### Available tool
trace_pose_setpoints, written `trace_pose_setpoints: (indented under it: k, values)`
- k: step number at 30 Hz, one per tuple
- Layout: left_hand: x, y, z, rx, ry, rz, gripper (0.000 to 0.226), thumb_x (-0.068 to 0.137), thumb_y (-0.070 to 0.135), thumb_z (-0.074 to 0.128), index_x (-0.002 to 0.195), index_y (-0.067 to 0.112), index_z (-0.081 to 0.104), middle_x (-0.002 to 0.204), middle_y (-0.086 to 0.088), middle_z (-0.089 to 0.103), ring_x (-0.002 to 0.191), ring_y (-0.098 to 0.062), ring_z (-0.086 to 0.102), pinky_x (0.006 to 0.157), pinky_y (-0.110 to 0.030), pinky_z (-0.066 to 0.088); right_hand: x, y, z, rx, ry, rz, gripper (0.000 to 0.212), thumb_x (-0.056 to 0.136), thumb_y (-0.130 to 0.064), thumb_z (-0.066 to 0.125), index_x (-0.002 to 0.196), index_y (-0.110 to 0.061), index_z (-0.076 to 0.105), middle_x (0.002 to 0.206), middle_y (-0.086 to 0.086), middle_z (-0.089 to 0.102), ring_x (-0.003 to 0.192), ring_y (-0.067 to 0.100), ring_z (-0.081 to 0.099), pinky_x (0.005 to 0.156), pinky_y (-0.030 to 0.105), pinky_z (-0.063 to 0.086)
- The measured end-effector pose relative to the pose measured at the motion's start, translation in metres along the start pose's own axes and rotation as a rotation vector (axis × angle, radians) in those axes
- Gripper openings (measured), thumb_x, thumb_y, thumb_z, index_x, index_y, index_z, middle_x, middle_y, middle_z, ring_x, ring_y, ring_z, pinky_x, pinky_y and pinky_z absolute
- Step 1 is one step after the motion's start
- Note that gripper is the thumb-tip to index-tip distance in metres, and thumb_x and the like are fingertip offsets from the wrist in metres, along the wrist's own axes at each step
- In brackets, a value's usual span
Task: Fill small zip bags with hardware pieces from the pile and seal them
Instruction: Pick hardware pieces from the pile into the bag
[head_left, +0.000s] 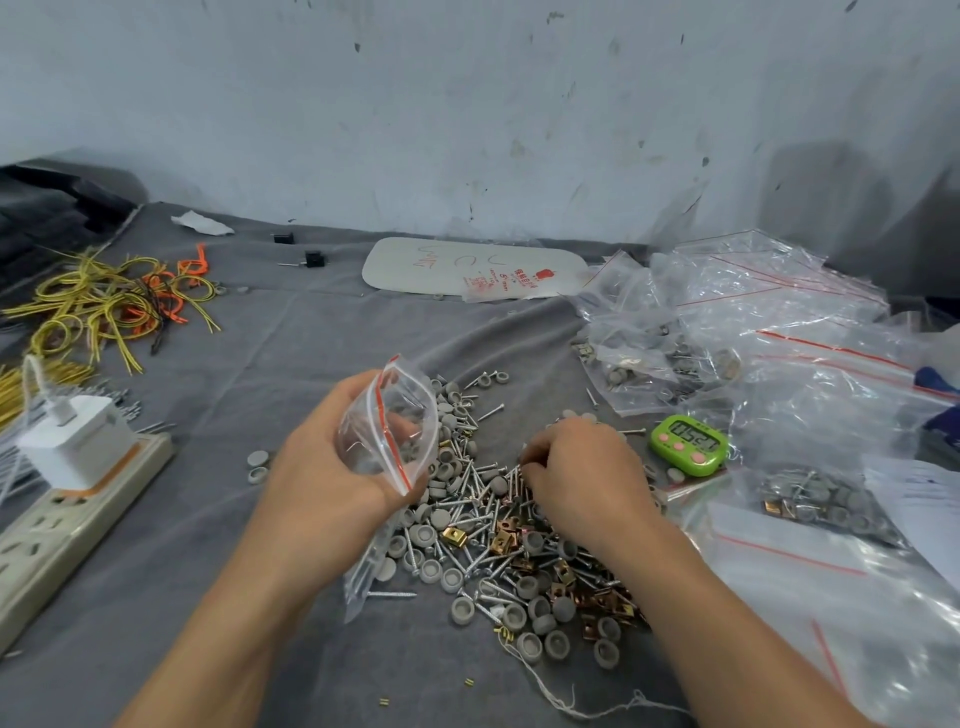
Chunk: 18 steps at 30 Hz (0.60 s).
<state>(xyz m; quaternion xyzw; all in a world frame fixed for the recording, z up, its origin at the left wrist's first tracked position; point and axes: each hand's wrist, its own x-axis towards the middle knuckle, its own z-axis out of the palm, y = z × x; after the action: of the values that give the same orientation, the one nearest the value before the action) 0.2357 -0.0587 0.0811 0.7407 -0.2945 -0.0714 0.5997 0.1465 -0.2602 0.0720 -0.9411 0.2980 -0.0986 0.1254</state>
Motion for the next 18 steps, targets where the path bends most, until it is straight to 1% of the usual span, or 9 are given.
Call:
trace_pose_setpoints:
  k: [2, 4, 6, 9, 11, 13, 15, 16, 18]
  values:
    - [0.000, 0.000, 0.000, 0.014, 0.004, 0.003, 0.074, 0.052, 0.049, 0.077, 0.123, 0.057, 0.059, 0.101, 0.018, 0.073, 0.088, 0.000, 0.071, 0.075, -0.030, 0.059, -0.004, 0.000, -0.010, 0.205, 0.126, -0.010, 0.011, 0.095, -0.029, 0.070, 0.098, -0.033, 0.080, 0.094, -0.014, 0.077, 0.089, 0.007, 0.071, 0.080, 0.026, 0.058]
    - [0.000, 0.002, 0.002, 0.049, 0.004, 0.015, 0.075, 0.052, 0.050, 0.077, 0.124, 0.057, 0.056, 0.103, 0.018, 0.073, 0.089, -0.001, 0.071, 0.078, -0.036, 0.059, -0.011, -0.008, -0.028, 0.547, 0.236, -0.089, 0.009, 0.090, -0.027, 0.078, 0.091, -0.035, 0.080, 0.080, -0.023, 0.074, 0.078, -0.005, 0.068, 0.067, 0.010, 0.052]
    - [0.000, 0.004, 0.006, 0.099, -0.014, 0.031, 0.080, 0.053, 0.045, 0.079, 0.128, 0.056, 0.053, 0.108, 0.022, 0.072, 0.095, 0.000, 0.070, 0.083, -0.040, 0.059, -0.016, -0.025, -0.044, 0.756, 0.238, -0.223, 0.011, 0.084, -0.028, 0.083, 0.084, -0.038, 0.080, 0.076, -0.028, 0.072, 0.077, -0.008, 0.065, 0.064, 0.005, 0.047]
    - [0.000, 0.006, 0.012, 0.102, -0.041, 0.061, 0.080, 0.056, 0.036, 0.084, 0.129, 0.050, 0.054, 0.113, 0.023, 0.070, 0.100, 0.000, 0.068, 0.084, -0.042, 0.059, -0.018, -0.052, -0.046, 0.632, 0.175, -0.388, 0.016, 0.077, -0.032, 0.086, 0.086, -0.044, 0.080, 0.075, -0.024, 0.068, 0.080, -0.007, 0.058, 0.069, 0.002, 0.038]
    - [-0.001, 0.006, 0.013, 0.080, -0.025, 0.060, 0.080, 0.054, 0.032, 0.086, 0.127, 0.048, 0.056, 0.113, 0.022, 0.070, 0.101, 0.000, 0.068, 0.087, -0.040, 0.058, -0.014, -0.059, -0.043, 0.573, 0.101, -0.403, 0.018, 0.083, -0.035, 0.082, 0.090, -0.051, 0.076, 0.075, -0.019, 0.066, 0.081, -0.003, 0.058, 0.067, 0.005, 0.040]
    - [0.001, 0.004, 0.008, 0.014, 0.005, 0.033, 0.078, 0.052, 0.033, 0.088, 0.123, 0.047, 0.059, 0.111, 0.019, 0.072, 0.100, -0.002, 0.070, 0.087, -0.037, 0.057, -0.004, -0.053, -0.046, 0.757, 0.061, -0.308, 0.022, 0.088, -0.033, 0.077, 0.088, -0.055, 0.074, 0.077, -0.023, 0.071, 0.079, 0.004, 0.066, 0.065, 0.012, 0.051]
    - [0.003, 0.001, 0.001, -0.078, 0.047, -0.020, 0.078, 0.053, 0.025, 0.092, 0.121, 0.047, 0.062, 0.106, 0.016, 0.075, 0.096, -0.004, 0.071, 0.082, -0.030, 0.057, 0.012, -0.036, -0.043, 0.826, 0.171, -0.159, 0.026, 0.091, -0.027, 0.076, 0.079, -0.050, 0.077, 0.076, -0.024, 0.074, 0.077, 0.009, 0.070, 0.066, 0.023, 0.060]
    - [0.004, -0.001, -0.003, -0.122, 0.064, -0.042, 0.079, 0.056, 0.016, 0.094, 0.122, 0.047, 0.063, 0.104, 0.016, 0.075, 0.095, -0.003, 0.071, 0.077, -0.023, 0.057, 0.020, -0.028, -0.037, 0.756, 0.191, -0.093, 0.027, 0.091, -0.025, 0.076, 0.075, -0.046, 0.077, 0.076, -0.023, 0.075, 0.074, 0.004, 0.070, 0.067, 0.023, 0.060]
    - [0.006, -0.003, -0.008, -0.177, 0.085, -0.069, 0.080, 0.065, 0.000, 0.090, 0.123, 0.047, 0.063, 0.103, 0.016, 0.075, 0.093, -0.001, 0.071, 0.070, -0.014, 0.054, 0.031, -0.019, -0.018, 0.543, 0.063, -0.015, 0.026, 0.092, -0.021, 0.074, 0.077, -0.041, 0.078, 0.082, -0.019, 0.077, 0.063, -0.005, 0.066, 0.060, 0.014, 0.053]
